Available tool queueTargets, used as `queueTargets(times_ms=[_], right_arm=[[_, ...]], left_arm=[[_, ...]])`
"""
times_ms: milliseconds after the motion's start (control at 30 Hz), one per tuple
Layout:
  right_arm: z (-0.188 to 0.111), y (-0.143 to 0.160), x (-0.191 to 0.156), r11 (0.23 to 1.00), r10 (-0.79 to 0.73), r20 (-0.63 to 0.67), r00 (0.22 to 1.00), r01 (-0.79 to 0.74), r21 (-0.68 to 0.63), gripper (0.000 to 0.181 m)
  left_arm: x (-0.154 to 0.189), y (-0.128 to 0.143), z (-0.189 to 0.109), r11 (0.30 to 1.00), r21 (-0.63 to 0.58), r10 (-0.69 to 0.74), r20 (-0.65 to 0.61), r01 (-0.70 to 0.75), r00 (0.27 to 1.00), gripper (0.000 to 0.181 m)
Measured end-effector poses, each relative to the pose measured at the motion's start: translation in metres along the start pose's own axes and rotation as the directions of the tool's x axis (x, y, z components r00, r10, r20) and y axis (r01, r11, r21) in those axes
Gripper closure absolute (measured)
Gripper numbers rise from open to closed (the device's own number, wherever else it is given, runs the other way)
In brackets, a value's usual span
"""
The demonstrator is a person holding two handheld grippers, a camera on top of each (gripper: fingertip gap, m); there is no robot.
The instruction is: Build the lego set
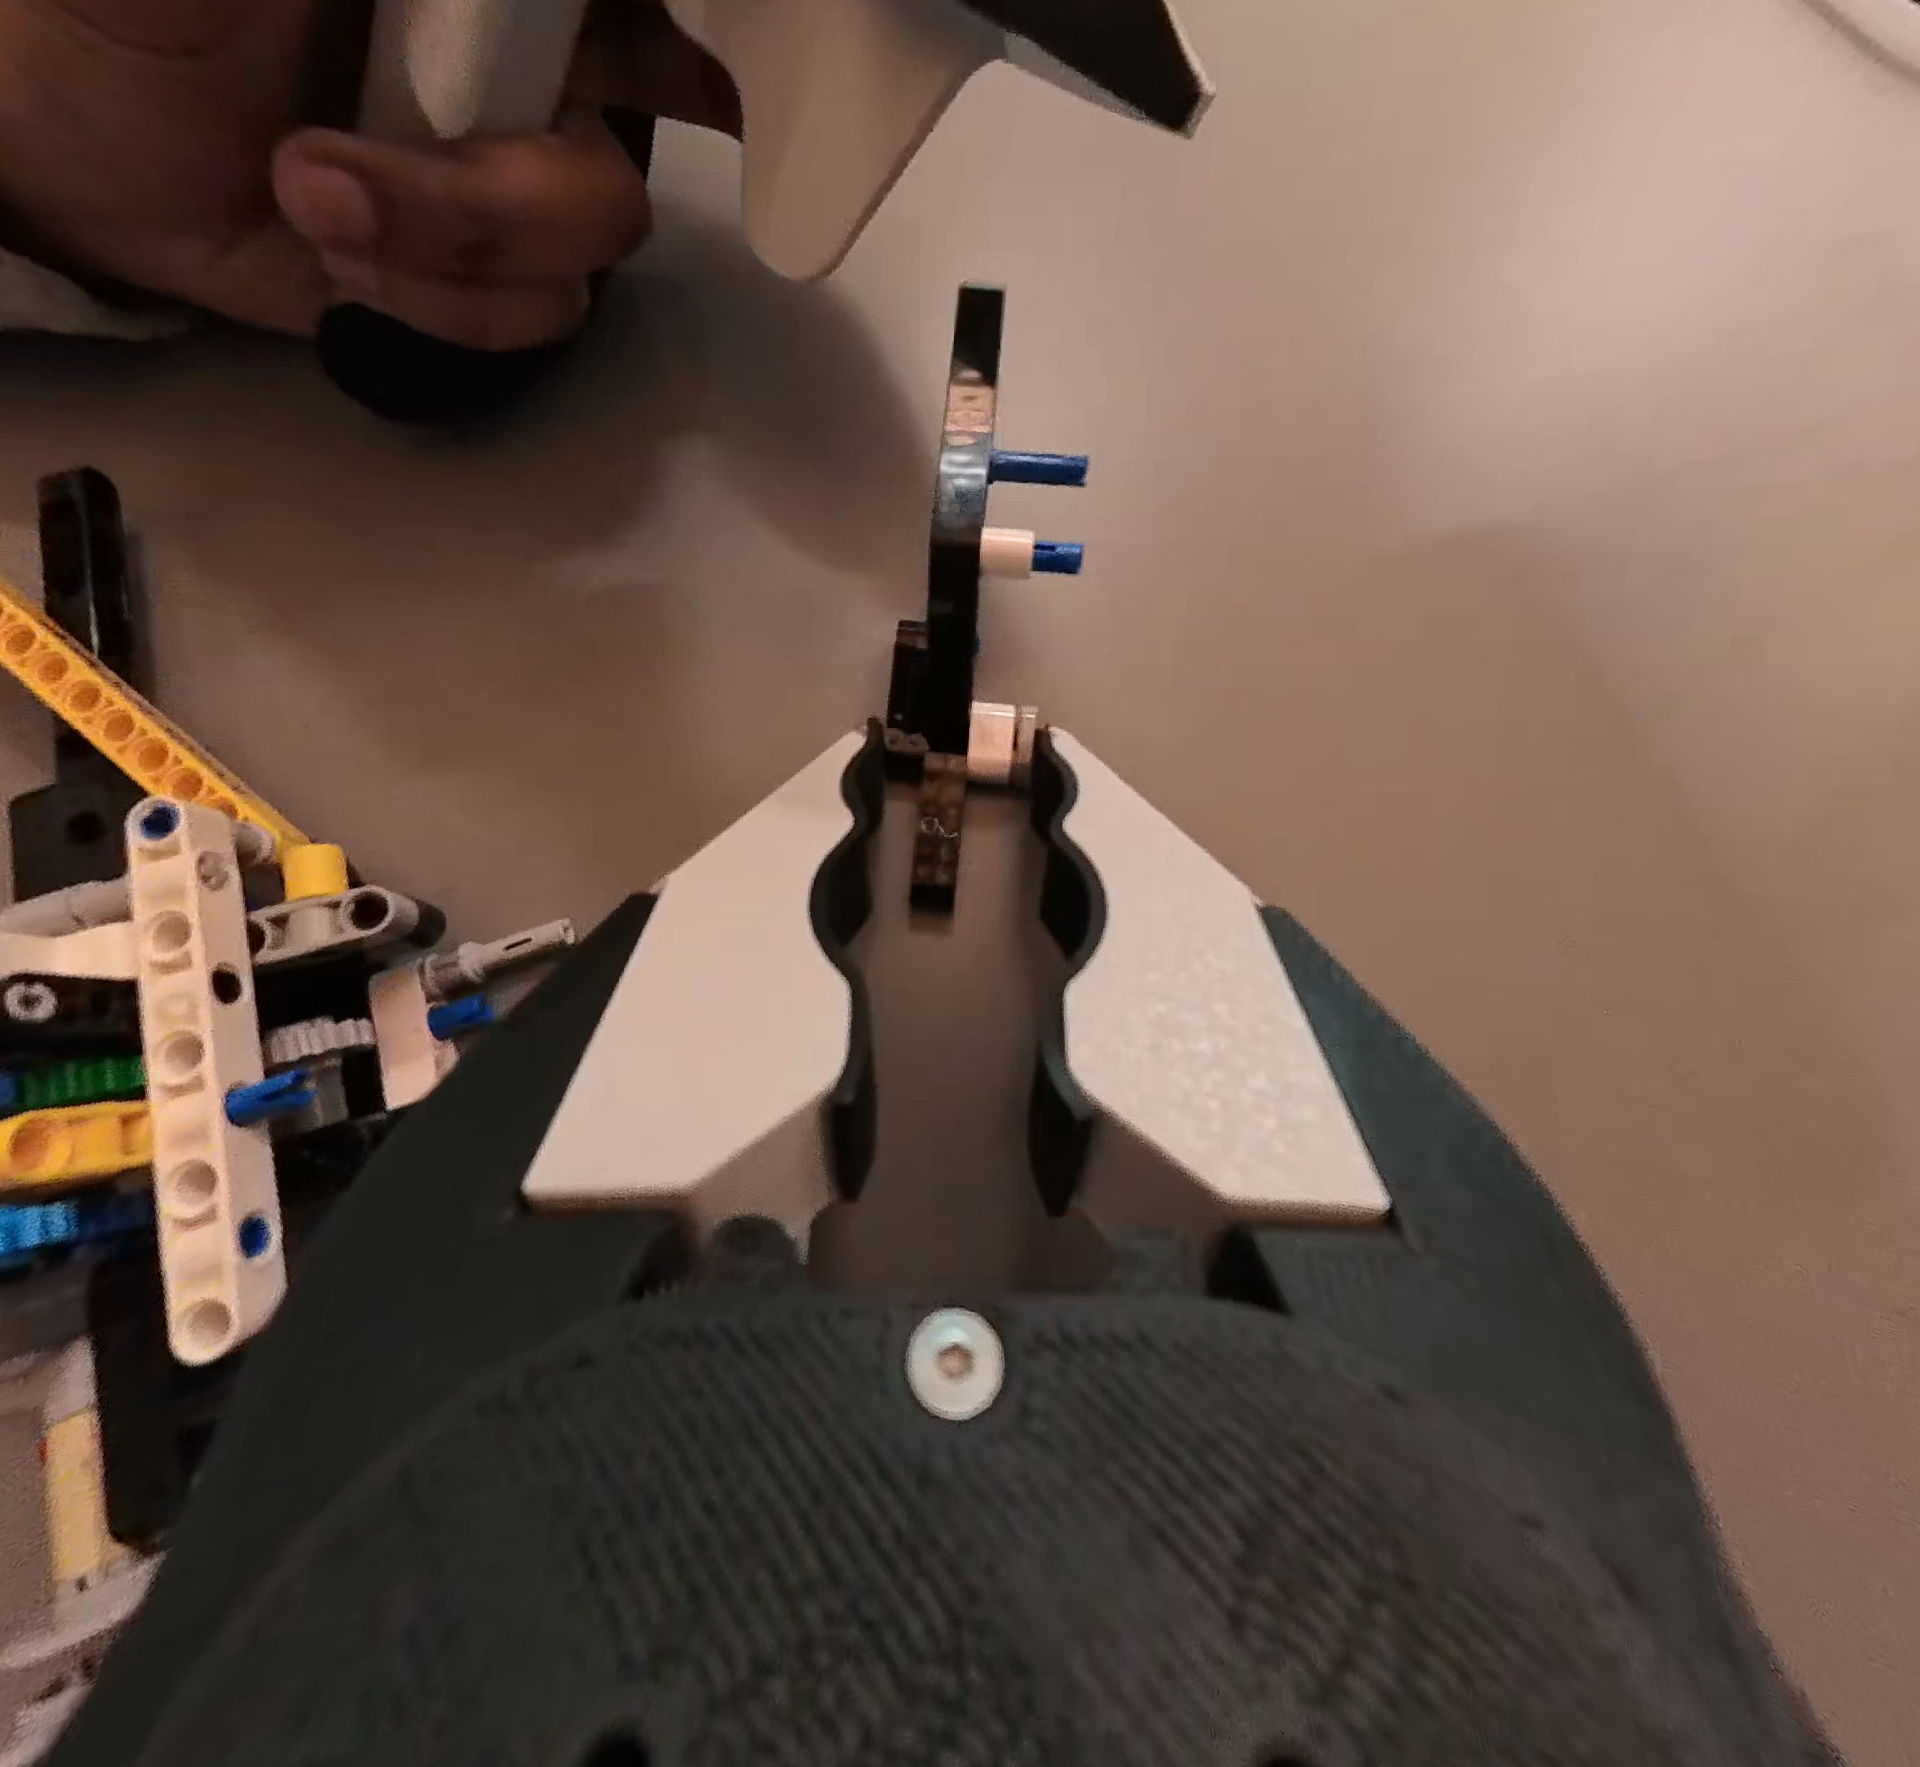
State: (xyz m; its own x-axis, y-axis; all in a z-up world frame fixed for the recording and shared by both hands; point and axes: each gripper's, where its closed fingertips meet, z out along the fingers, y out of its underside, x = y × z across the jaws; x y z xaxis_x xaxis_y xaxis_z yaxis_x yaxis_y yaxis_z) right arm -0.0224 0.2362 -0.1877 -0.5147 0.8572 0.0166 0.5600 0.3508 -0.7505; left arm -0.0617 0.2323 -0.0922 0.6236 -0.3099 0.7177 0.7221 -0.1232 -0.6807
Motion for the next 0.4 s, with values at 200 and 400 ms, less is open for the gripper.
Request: queueTargets(times_ms=[200,400], right_arm=[[-0.0039,0.0036,-0.0037,1.000,-0.006,0.057,0.998,0.006,0.000,0.154],[-0.0058,0.0049,-0.0058,0.999,-0.045,0.055,0.997,0.045,0.005,0.148]], left_arm=[[0.0000,-0.0004,-0.0004,1.000,0.003,-0.003,-0.002,0.003,1.000,0.129],[-0.0003,-0.0014,-0.0010,1.000,0.010,-0.009,-0.003,0.009,1.000,0.129]])
